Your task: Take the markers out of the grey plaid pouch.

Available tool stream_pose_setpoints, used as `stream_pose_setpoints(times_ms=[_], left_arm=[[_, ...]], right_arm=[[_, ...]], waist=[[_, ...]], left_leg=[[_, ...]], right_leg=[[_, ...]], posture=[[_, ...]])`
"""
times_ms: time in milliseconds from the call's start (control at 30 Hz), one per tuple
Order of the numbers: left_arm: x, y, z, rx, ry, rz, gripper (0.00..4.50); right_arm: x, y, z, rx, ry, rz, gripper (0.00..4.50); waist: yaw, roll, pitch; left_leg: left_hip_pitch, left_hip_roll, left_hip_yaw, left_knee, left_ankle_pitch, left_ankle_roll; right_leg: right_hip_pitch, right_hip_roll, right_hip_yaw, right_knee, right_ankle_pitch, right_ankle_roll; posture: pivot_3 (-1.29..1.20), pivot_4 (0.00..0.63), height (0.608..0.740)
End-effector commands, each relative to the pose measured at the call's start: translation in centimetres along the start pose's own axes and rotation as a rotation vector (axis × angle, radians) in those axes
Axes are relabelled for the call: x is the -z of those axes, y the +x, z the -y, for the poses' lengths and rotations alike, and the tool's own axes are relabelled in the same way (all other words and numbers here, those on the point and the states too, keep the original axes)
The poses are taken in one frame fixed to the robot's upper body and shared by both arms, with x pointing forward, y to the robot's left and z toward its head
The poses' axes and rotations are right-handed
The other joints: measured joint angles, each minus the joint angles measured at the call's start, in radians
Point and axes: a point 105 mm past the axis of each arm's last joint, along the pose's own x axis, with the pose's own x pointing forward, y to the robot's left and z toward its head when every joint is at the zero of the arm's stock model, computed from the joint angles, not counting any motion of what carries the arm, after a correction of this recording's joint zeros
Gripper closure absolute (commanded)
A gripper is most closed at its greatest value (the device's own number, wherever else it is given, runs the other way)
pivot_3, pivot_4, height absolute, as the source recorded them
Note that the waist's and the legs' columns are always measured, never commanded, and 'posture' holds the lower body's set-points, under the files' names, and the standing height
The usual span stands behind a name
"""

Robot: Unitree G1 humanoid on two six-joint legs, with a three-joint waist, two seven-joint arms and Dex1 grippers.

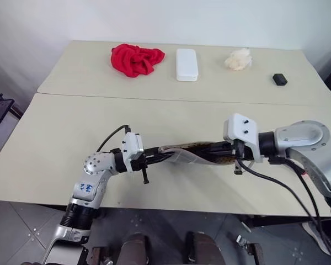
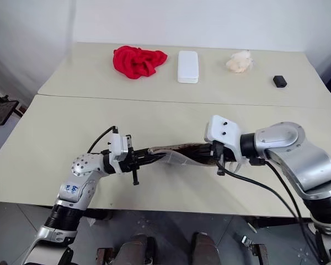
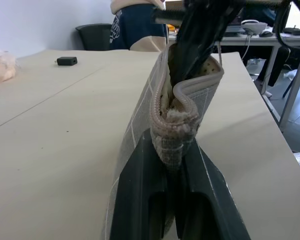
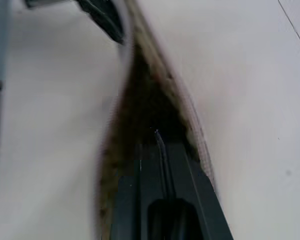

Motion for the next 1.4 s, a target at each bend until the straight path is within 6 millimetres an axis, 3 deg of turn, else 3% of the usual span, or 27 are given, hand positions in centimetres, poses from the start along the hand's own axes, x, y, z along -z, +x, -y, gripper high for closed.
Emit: stream_pose_setpoints(times_ms=[33, 367, 667, 767, 967, 1100, 1267, 1400], left_arm=[[-0.7, 0.1, 0.0, 0.005, 0.026, 0.017, 4.44], [-0.9, 0.4, -0.1, -0.006, 0.014, 0.033, 4.44], [-1.0, 0.6, 0.0, 0.004, -0.021, 0.048, 4.44], [-1.2, 0.5, -0.1, 0.006, -0.059, 0.055, 4.44], [-1.7, -0.2, 0.3, 0.064, -0.254, 0.061, 4.44], [-2.8, -1.2, 0.9, 0.157, -0.448, 0.06, 4.44], [-3.4, -1.9, 0.2, 0.166, -0.43, 0.024, 4.44], [-3.3, -2.1, -0.8, 0.127, -0.379, 0.01, 4.44]], right_arm=[[1.0, 0.2, 1.2, 0.085, -0.048, -0.107, 4.49], [1.2, 4.2, 1.8, 0.209, -0.188, -0.173, 4.49], [0.3, 5.6, 2.8, 0.311, -0.229, -0.13, 4.49], [0.3, 5.8, 2.8, 0.321, -0.267, -0.13, 3.97], [-0.2, 6.1, 3.4, 0.352, -0.39, -0.118, 2.04], [-0.4, 7.1, 2.7, 0.295, -0.405, -0.097, 0.82], [-1.4, 7.4, 1.4, 0.181, -0.428, -0.065, 0.82], [-1.8, 6.8, 1.8, 0.184, -0.442, -0.066, 0.82]], waist=[[0.001, 0.0, 0.0], [-0.001, 0.0, 0.0], [-0.002, 0.0, 0.0], [-0.002, 0.0, 0.0], [-0.004, 0.0, 0.0], [-0.018, 0.0, 0.0], [-0.025, 0.0, 0.0], [-0.024, 0.0, 0.0]], left_leg=[[0.0, 0.0, 0.0, 0.0, 0.0, 0.0], [0.0, 0.0, 0.001, 0.0, 0.0, 0.0], [-0.001, 0.0, 0.001, 0.0, 0.0, 0.0], [-0.001, 0.0, 0.001, 0.0, 0.0, 0.0], [-0.001, 0.0, 0.001, 0.0, 0.0, 0.0], [0.0, 0.0, 0.001, -0.001, 0.0, 0.0], [0.0, 0.0, 0.0, -0.001, 0.0, 0.0], [0.0, 0.0, 0.0, -0.001, 0.0, 0.0]], right_leg=[[0.0, 0.0, 0.0, 0.0, 0.0, 0.0], [-0.001, 0.0, 0.0, 0.0, 0.0, 0.0], [-0.001, 0.0, 0.0, 0.0, 0.0, 0.0], [-0.001, 0.0, 0.0, 0.0, 0.0, 0.0], [-0.001, 0.0, 0.0, 0.0, 0.0, 0.0], [-0.001, 0.001, 0.0, 0.0, 0.0, 0.0], [0.0, 0.001, 0.0, 0.0, 0.0, 0.0], [0.0, 0.001, 0.0, 0.0, 0.0, 0.0]], posture=[[0.0, 0.15, 0.74], [0.0, 0.15, 0.74], [0.0, 0.15, 0.74], [0.0, 0.15, 0.74], [0.0, 0.15, 0.74], [0.0, 0.15, 0.74], [0.0, 0.15, 0.74], [0.0, 0.15, 0.74]])
